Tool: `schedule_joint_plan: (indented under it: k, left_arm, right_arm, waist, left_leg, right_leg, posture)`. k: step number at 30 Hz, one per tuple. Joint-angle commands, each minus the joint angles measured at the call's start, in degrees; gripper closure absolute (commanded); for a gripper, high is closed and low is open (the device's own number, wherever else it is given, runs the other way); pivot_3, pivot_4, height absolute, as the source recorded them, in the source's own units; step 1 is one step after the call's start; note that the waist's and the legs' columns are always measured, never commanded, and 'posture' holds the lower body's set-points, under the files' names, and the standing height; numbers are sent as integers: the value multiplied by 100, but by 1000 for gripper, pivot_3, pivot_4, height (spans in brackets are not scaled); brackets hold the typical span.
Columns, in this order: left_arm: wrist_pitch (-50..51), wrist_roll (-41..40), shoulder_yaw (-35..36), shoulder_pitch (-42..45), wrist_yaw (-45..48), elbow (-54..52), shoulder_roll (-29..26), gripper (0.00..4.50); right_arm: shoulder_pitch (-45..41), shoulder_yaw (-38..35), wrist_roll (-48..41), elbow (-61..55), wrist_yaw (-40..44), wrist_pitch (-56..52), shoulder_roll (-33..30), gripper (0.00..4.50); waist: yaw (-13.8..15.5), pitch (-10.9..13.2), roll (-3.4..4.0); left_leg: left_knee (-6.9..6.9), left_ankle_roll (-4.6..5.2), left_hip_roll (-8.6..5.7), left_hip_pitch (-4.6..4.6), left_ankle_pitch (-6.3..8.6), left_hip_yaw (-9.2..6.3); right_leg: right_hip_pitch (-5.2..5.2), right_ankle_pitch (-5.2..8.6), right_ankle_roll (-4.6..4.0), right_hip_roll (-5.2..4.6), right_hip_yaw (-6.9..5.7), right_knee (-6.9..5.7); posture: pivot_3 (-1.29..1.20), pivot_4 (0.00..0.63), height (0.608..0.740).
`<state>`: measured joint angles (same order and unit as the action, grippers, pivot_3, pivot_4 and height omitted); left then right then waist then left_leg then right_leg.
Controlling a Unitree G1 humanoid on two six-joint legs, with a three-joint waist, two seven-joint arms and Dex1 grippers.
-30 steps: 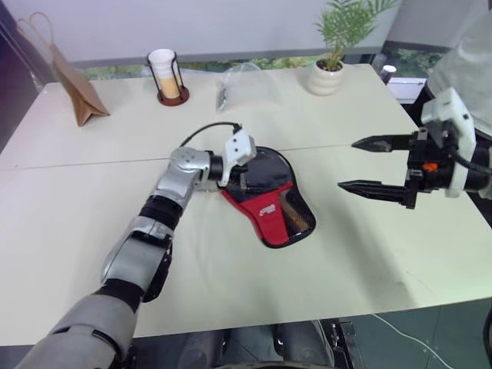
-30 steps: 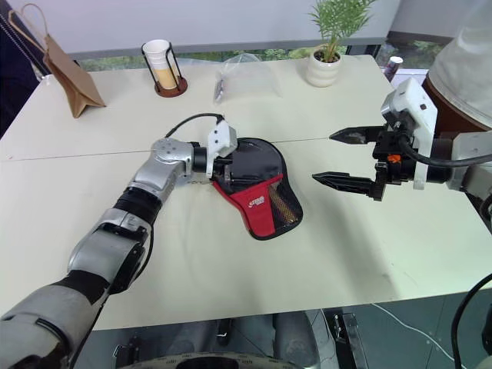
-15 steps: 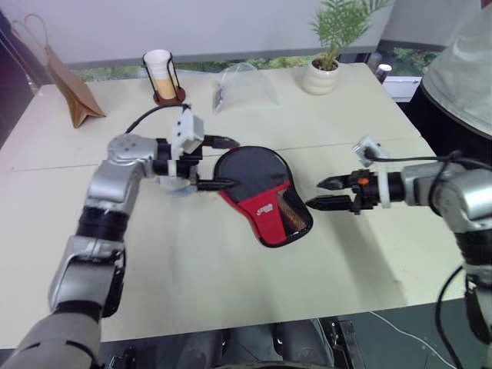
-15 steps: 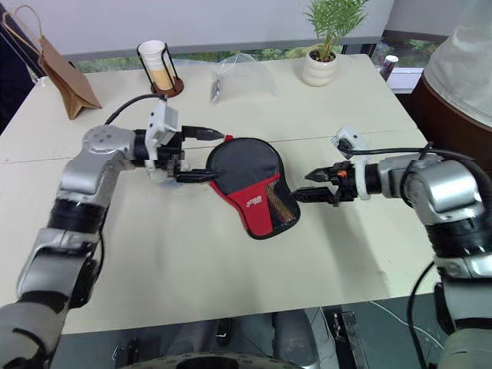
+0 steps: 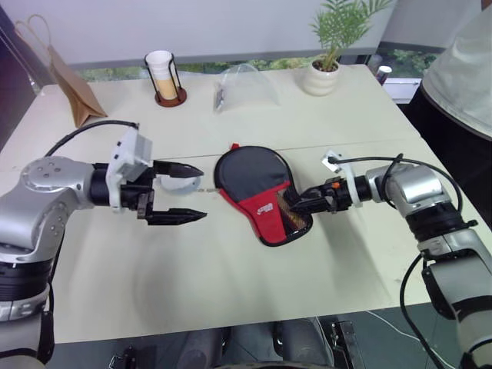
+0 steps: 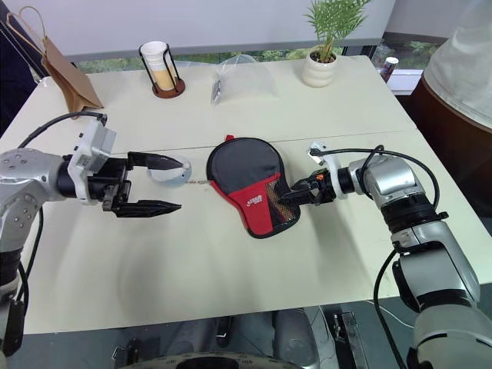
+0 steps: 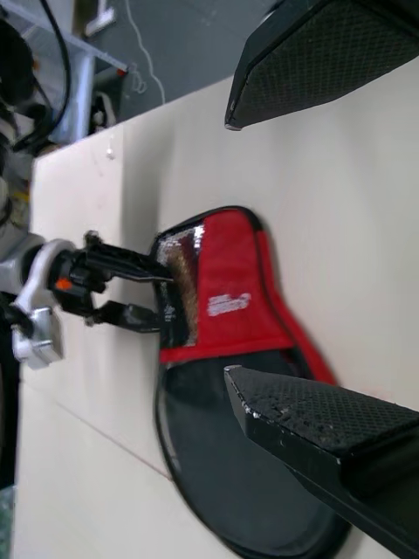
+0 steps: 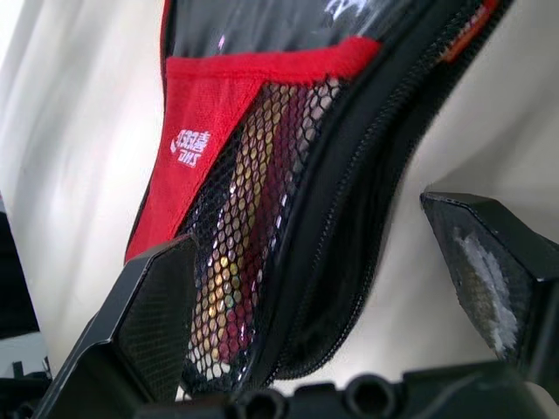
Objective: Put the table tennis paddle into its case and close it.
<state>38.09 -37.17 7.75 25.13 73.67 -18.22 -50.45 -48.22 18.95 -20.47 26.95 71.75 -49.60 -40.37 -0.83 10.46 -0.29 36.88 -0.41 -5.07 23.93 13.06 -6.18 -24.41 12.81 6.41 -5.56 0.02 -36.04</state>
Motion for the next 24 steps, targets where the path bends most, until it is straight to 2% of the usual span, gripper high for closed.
schedule_joint_plan:
  k: [1,5,6,7,9,13,15,20,24]
  left_arm:
    - [45,-211,209,50,-204,-259,-80,0]
    - [12,-225,142,15,-361,-365,-77,0]
    - [8,-224,129,16,-389,-375,-78,0]
    - [2,-219,120,15,-411,-382,-80,0]
    - [-19,-205,97,8,-448,-396,-85,0]
    - [-59,-176,52,-4,-515,-429,-69,0]
    - [-91,-155,29,-17,-544,-449,-66,0]
    - [-169,-103,-8,-28,-581,-439,-70,0]
    - [-255,-46,-35,-46,-585,-425,-70,0]
  right_arm:
    - [-155,38,197,321,160,116,207,34]
    - [-188,99,340,506,344,144,395,34]
    - [-185,109,366,525,384,149,433,536]
    - [-180,115,393,534,419,149,461,763]
    - [-169,91,427,543,461,107,506,1597]
    - [-69,37,483,513,538,21,518,3745]
    - [26,28,488,437,572,-49,504,4472]
    - [519,-109,261,-227,493,-700,420,4472]
    - [1311,-352,-198,-1460,207,-1704,205,4472]
  waist:
    - [-6,0,0]
    - [-31,-1,-1]
    - [-35,-1,-2]
    - [-34,-2,-1]
    - [-29,-2,0]
    - [-25,-2,-1]
    - [-22,-3,-1]
    - [-7,-4,-1]
    - [28,-4,-1]
  left_leg:
    - [0,0,0,-4,0,0]
    - [-1,-1,2,-16,0,0]
    - [-2,-1,3,-18,0,1]
    - [-3,-1,4,-19,0,0]
    - [-4,-1,3,-19,0,0]
    - [-4,-2,3,-19,0,1]
    - [-5,-2,3,-21,0,1]
    - [-7,-2,2,-21,0,1]
    - [-10,-2,1,-21,1,-1]
  right_leg:
    - [3,0,0,0,0,0]
    - [11,0,0,3,1,-2]
    - [11,0,-1,3,1,-3]
    - [11,0,-1,4,1,-3]
    - [10,0,-1,4,2,-4]
    - [11,0,-1,4,3,-4]
    - [13,0,-1,4,3,-4]
    - [12,1,-2,3,3,-3]
    - [13,3,-5,1,5,-1]
  posture:
    - [0,150,740]
    - [0,150,740]
    - [0,150,740]
    - [0,150,740]
    - [0,150,740]
    - [0,150,740]
    - [0,150,740]
    - [0,150,740]
    - [0,150,740]
